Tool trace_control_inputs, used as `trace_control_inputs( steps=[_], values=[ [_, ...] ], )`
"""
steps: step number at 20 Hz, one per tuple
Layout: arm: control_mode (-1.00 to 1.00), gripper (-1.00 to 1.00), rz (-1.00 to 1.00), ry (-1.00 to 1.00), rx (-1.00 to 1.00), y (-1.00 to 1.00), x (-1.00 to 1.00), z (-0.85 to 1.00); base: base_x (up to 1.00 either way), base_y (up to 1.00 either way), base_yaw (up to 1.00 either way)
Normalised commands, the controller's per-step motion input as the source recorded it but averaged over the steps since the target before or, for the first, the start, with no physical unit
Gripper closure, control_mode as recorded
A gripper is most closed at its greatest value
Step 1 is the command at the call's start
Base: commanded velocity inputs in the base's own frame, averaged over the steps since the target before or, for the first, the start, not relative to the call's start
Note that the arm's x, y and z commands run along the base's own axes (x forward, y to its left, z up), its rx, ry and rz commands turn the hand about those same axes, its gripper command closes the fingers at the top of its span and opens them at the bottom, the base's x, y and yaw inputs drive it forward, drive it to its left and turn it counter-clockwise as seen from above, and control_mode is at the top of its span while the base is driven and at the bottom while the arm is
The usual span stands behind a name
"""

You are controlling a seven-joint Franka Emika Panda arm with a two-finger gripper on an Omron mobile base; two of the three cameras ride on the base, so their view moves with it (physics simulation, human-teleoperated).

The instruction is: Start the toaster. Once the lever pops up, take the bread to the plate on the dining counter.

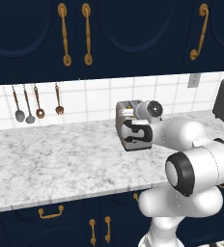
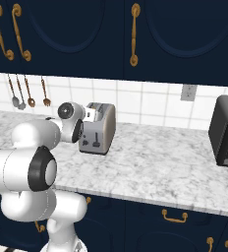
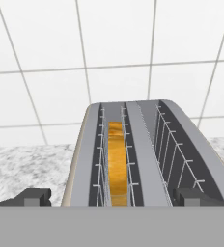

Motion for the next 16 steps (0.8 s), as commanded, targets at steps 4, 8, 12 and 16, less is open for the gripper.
trace_control_inputs(
  steps=[4,8,12,16],
  values=[
    [-1.00,-1.00,0.00,0.00,0.00,0.00,0.00,0.00,0.00,0.00,0.00],
    [-1.00,-1.00,0.00,0.00,0.00,0.00,0.00,0.00,0.00,0.00,0.00],
    [-1.00,-1.00,0.00,0.00,0.00,0.00,0.00,0.00,0.00,0.00,0.00],
    [-1.00,-1.00,0.00,0.00,0.00,0.00,0.00,0.00,0.00,0.00,0.00]
  ],
)
